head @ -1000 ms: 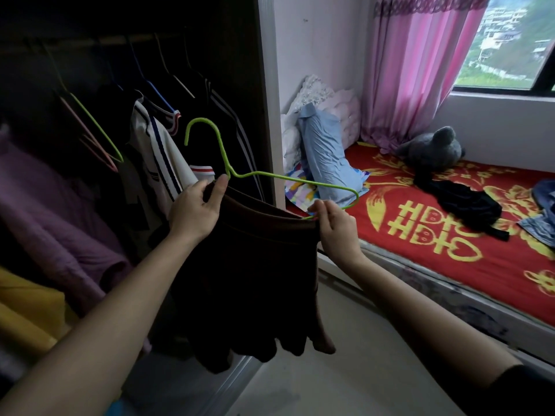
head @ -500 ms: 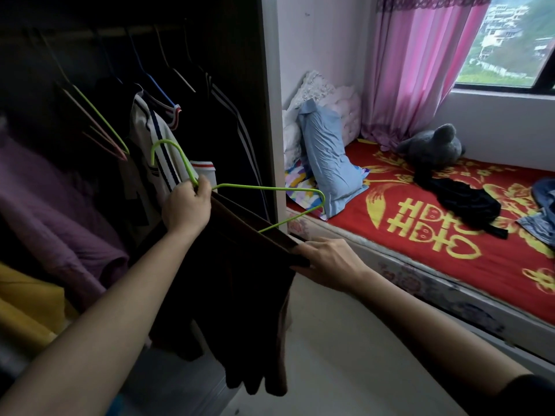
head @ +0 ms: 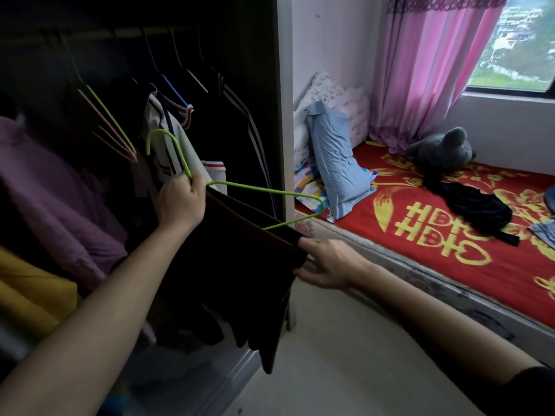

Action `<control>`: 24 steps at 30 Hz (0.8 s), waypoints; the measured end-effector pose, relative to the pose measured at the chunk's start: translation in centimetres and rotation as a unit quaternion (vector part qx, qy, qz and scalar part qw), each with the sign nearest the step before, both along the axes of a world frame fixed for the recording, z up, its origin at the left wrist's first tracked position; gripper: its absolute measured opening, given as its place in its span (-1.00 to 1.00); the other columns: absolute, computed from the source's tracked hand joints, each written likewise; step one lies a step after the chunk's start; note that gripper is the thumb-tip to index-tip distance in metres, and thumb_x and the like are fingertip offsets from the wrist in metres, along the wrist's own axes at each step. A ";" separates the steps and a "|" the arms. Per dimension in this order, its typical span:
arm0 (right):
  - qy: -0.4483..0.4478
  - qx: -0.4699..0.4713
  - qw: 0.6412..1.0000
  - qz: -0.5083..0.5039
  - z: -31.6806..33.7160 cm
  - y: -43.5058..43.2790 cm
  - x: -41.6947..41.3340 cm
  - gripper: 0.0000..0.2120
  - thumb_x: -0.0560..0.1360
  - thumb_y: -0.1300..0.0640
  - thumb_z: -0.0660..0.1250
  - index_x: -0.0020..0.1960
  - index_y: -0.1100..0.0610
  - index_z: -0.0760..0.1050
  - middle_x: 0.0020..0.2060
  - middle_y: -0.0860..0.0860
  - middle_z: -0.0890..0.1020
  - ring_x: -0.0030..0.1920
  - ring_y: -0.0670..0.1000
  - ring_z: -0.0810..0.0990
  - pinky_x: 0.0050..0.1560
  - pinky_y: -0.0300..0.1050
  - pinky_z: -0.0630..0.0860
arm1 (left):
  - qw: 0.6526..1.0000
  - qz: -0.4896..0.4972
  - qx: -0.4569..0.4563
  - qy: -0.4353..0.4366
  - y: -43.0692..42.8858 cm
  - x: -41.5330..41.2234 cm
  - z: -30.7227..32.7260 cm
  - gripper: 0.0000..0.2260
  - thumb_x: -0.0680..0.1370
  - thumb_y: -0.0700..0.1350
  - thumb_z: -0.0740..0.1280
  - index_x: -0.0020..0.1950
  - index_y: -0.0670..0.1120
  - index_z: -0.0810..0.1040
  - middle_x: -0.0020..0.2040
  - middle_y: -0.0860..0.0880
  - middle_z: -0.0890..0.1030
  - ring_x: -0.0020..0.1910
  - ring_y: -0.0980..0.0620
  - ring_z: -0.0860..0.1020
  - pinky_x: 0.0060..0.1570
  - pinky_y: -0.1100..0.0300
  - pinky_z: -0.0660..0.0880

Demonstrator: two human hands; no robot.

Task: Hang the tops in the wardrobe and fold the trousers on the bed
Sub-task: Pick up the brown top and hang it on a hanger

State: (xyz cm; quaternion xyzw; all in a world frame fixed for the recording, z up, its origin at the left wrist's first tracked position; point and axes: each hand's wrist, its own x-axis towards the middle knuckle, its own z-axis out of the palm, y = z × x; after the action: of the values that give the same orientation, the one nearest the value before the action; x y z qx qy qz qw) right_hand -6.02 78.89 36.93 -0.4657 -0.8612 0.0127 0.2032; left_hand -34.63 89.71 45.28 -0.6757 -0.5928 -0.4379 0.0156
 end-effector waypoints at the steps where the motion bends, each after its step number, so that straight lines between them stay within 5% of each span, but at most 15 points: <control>1: 0.022 0.009 1.000 -0.018 0.0 0.2 1.1 -0.73 0.51 -0.13 0.33 0.04 0.04 0.41 -0.12 -0.03 0.61 -0.14 0.08 0.61 -0.23 -0.06 0.47 | 1.000 -0.008 0.002 0.018 0.2 -0.9 -0.2 -0.58 0.68 -0.05 0.10 -0.37 -0.16 0.34 -0.43 -0.04 0.33 -0.42 -0.11 0.33 -0.31 0.09 0.20; 5: 0.056 0.056 0.997 -0.022 0.4 0.9 2.8 -0.76 0.52 -0.12 0.34 0.06 0.02 0.53 -0.24 -0.22 0.48 -0.32 -0.15 0.45 -0.32 -0.28 0.31 | 0.993 -0.039 0.010 0.108 0.2 -2.5 -1.6 -0.62 0.67 -0.10 0.11 -0.33 -0.17 0.34 -0.31 -0.22 0.48 -0.25 -0.24 0.48 -0.24 0.00 0.31; 8: 0.056 0.063 0.996 -0.009 1.1 1.2 2.0 -0.71 0.56 -0.15 0.28 0.10 0.04 0.53 -0.22 -0.20 0.50 -0.29 -0.20 0.42 -0.32 -0.34 0.30 | 0.986 -0.067 0.013 0.154 -0.4 -2.1 -1.9 -0.64 0.67 -0.10 0.13 -0.32 -0.15 0.35 -0.31 -0.12 0.40 -0.17 -0.26 0.49 -0.20 -0.01 0.34; 13: 0.024 0.070 0.997 -0.029 3.6 2.4 -1.7 -0.60 0.64 -0.27 0.04 0.25 -0.03 0.43 -0.18 -0.02 0.65 -0.26 0.00 0.61 -0.26 0.00 0.53 | 0.971 -0.147 -0.035 0.185 -1.9 0.6 -1.9 -0.49 0.64 0.26 0.00 -0.20 -0.09 0.46 -0.26 0.02 0.41 -0.17 -0.04 0.45 -0.24 0.09 0.29; 17: -0.031 0.089 0.995 -0.035 5.5 3.8 -2.5 -0.64 0.65 -0.20 0.10 0.23 -0.06 0.56 -0.10 -0.06 0.62 -0.18 0.01 0.61 -0.32 -0.10 0.39 | 0.962 -0.208 -0.124 0.125 -2.1 1.9 -0.9 -0.56 0.50 0.34 0.26 -0.24 -0.04 0.41 -0.29 0.00 0.45 -0.26 0.00 0.47 -0.27 0.04 0.39; 20: -0.079 0.071 0.993 -0.056 5.7 4.4 -1.5 -0.65 0.65 -0.14 0.14 0.13 0.05 0.60 -0.07 -0.02 0.51 -0.22 0.03 0.54 -0.34 -0.06 0.37 | 0.935 -0.276 -0.215 0.052 -1.9 1.6 -0.7 -0.78 0.40 0.13 0.52 -0.15 0.03 0.61 -0.23 0.07 0.62 -0.18 0.13 0.59 -0.17 0.14 0.48; 24: -0.105 0.023 0.991 -0.085 4.5 4.5 0.6 -0.63 0.67 -0.11 0.08 0.13 0.10 0.54 -0.03 -0.01 0.45 -0.27 -0.02 0.45 -0.31 -0.08 0.31 | 0.906 -0.342 -0.244 -0.045 -1.8 1.0 -1.7 -0.85 0.49 -0.10 0.48 0.05 0.02 0.71 -0.07 0.10 0.70 -0.04 0.21 0.63 0.02 0.31 0.49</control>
State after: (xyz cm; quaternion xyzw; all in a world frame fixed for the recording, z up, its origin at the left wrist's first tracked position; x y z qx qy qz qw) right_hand -5.37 83.37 41.46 -0.5312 -0.8350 -0.0735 0.1229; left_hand -33.61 87.95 43.58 -0.7992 -0.4138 -0.2882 -0.3271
